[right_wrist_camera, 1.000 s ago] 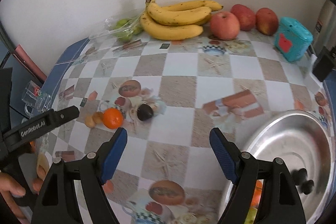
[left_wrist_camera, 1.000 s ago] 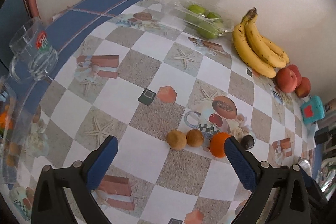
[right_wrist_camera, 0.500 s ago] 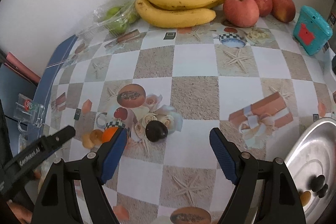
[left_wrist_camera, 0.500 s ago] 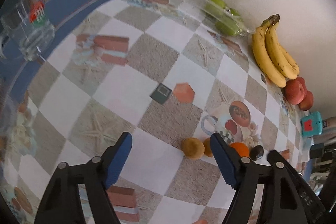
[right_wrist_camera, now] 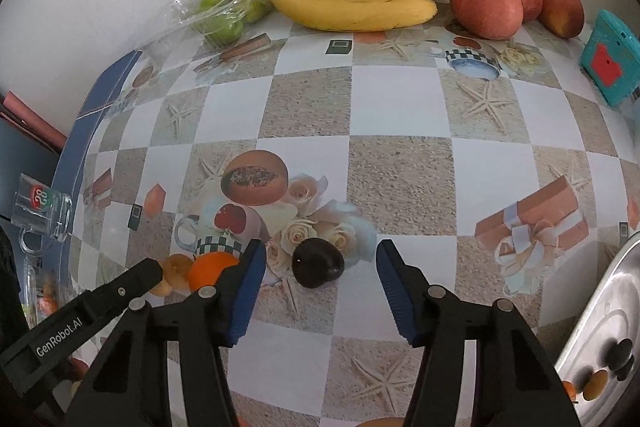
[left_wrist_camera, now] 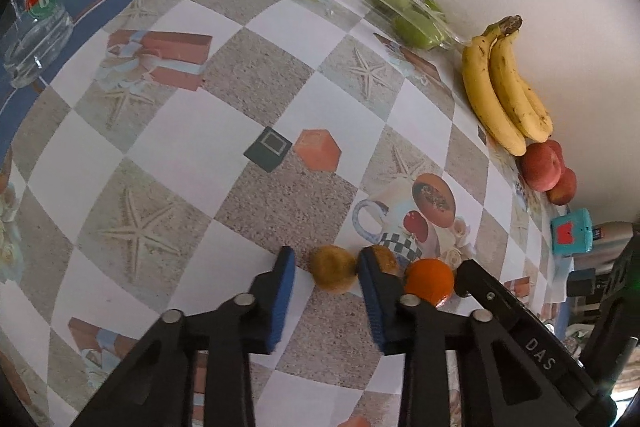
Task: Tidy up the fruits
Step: 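Grasp a brown kiwi with the left tool while the right tool grasps a black avocado, then carry the kiwi and avocado over the steel bowl with both tools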
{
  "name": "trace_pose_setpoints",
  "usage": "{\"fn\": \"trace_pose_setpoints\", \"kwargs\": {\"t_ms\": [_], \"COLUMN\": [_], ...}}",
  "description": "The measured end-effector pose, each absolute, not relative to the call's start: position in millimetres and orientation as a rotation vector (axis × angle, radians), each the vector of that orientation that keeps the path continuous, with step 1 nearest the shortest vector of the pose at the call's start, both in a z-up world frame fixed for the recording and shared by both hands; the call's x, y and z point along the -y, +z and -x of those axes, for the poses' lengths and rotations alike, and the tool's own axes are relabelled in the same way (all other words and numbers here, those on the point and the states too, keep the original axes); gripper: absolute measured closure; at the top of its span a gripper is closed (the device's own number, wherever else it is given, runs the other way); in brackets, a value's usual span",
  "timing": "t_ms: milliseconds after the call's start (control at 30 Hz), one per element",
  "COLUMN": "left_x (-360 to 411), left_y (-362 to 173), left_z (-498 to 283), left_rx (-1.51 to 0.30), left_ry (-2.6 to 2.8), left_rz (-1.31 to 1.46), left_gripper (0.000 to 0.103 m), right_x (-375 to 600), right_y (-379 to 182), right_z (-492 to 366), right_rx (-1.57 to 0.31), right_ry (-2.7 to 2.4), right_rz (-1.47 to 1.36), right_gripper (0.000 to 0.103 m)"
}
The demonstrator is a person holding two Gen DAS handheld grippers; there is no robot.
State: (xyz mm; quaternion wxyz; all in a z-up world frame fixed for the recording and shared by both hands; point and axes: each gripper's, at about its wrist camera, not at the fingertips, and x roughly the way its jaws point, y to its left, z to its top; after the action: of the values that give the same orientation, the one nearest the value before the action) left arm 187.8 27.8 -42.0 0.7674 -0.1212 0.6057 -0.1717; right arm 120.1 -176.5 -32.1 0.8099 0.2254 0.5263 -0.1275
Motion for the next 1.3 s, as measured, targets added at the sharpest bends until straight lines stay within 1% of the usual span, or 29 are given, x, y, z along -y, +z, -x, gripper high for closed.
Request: {"fn": "trace_pose_setpoints", "kwargs": {"t_ms": [67,200,267,433,667,1100,1300], "left_x": [-26.7,-26.5,-27.4,-30.8,-35.1,-32.7,-17.7], "left_y": [-42.8,-41.9,-41.5,-41.2,-32.9,6.5,24.3], "left_z": [-188.1,-187.6,-187.6,-188.9,-186.3,-157.3,-142.0], "left_rx": [-1.319,-1.316,-1.312,-1.306,-1.285,-1.204,-1.162], "left_ry": [-0.378,-0.383,-0.378,-0.356,-0.340,-0.367,-0.400], "left_rz": [0.269,0.272,0.272,0.274,0.277,0.239,0.186], "left_gripper": [0.077,0.077,0.077,0.077,0.077,0.077,0.077], "right_x": [175.3,173.8,173.5,173.7,174.3,159.9,153.5], "right_y": [-33.1,-35.9,-35.7,-36.3,-31.3,3.7,12.2], "right_z": [-121.1,-122.5,-122.5,-121.8,-111.7,-62.4,-36.6], "right_rx": [-1.126,-1.130,-1.128,-1.128,-1.115,-1.040,-1.030], "right_ry": [-0.267,-0.263,-0.260,-0.267,-0.258,-0.261,-0.300], "right_rz": [-0.481,-0.484,-0.482,-0.482,-0.495,-0.480,-0.451], "right_gripper": [0.052,0.059,0.066,0.076,0.077,0.077,0.077]}}
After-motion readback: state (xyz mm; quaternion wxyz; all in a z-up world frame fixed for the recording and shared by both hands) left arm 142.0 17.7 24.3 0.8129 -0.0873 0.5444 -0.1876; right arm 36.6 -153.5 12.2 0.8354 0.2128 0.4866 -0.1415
